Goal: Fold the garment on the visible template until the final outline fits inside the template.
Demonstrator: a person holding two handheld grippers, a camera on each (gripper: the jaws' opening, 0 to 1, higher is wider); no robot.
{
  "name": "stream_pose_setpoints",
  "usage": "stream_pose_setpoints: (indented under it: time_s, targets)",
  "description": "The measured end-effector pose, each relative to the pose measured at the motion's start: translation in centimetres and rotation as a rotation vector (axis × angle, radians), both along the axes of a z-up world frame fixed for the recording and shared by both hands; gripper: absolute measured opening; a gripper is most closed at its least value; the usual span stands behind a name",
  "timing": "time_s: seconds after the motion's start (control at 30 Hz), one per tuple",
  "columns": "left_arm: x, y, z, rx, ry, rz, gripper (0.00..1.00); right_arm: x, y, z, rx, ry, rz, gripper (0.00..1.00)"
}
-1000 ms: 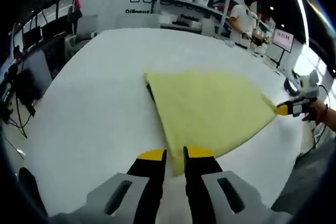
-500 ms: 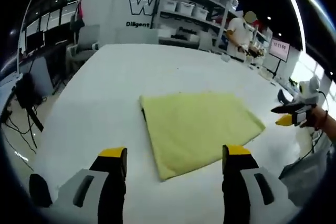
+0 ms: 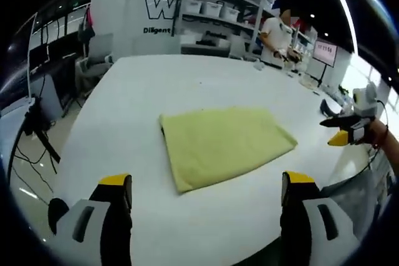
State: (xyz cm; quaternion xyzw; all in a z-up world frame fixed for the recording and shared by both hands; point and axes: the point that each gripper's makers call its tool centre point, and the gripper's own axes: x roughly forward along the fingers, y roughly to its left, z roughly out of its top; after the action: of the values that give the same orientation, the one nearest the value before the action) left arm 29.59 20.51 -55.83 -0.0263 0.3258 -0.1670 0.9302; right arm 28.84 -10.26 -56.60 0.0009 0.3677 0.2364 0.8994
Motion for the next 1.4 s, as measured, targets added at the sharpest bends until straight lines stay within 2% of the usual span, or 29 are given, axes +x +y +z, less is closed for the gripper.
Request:
stream_pose_setpoints:
  time_s: [0.2, 0.4, 0.5, 0.6, 0.93, 1.4]
  targets:
    - [-1.4, -0.3, 0.2, 0.015, -0.001, -0.003, 0.99, -1.3, -0.5, 1.4, 0.003, -0.025, -0.015, 0.99]
    - [-2.3, -0.2, 0.7, 0.011, 0.002, 0.010, 0.99, -2.2, -0.7, 1.9, 0.016, -0.035, -0.020, 0.99]
    - [-2.6, -0.1, 1.0, 0.016, -0.005, 0.015, 0.99, -2.3, -0.6, 1.9, 0.019, -0.038, -0.020, 0.99]
    - [-2.5, 0.1, 1.6, 0.008, -0.046, 0.023, 0.99, -2.5, -0.6, 1.8, 0.019, -0.034, -0.019, 0.99]
    - [-3.3, 0.2, 0.9, 0.014, -0.012, 0.024, 0.99, -3.2, -0.6, 1.4, 0.003, -0.020, -0.010, 0.99]
    - [-3.4, 0.6, 0.6, 0.020, -0.002, 0.021, 0.99, -3.6, -0.8, 0.9, -0.006, -0.005, -0.007, 0.99]
